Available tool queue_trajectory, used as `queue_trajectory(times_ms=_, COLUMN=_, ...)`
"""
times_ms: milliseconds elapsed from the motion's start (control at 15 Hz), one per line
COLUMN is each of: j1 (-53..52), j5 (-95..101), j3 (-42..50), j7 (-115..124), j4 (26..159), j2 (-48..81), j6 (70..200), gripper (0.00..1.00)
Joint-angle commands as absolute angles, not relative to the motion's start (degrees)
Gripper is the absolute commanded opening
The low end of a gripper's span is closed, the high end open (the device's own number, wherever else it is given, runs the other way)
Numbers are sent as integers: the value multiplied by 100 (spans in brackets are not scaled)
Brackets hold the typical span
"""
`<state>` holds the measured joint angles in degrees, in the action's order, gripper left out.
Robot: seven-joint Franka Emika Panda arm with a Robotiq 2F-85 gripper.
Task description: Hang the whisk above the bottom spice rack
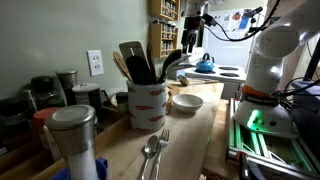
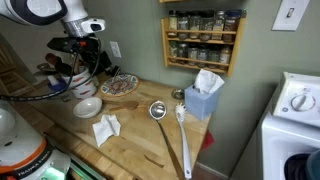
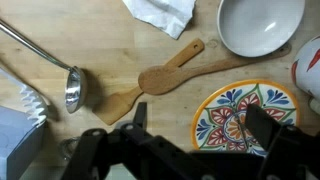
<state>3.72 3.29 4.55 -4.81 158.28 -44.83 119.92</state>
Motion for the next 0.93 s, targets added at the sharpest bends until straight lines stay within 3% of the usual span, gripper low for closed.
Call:
queue_trajectory(times_ms=0, j1=371, j5=326, j3=452, j7=-480, j4=15855, j2=-4471, j6=11973, gripper=100)
queue_trajectory(times_ms=867, j1=281, j5=429, j3=382, j7=-634, j4=15875, j2=-4399, j6=12056, gripper=100)
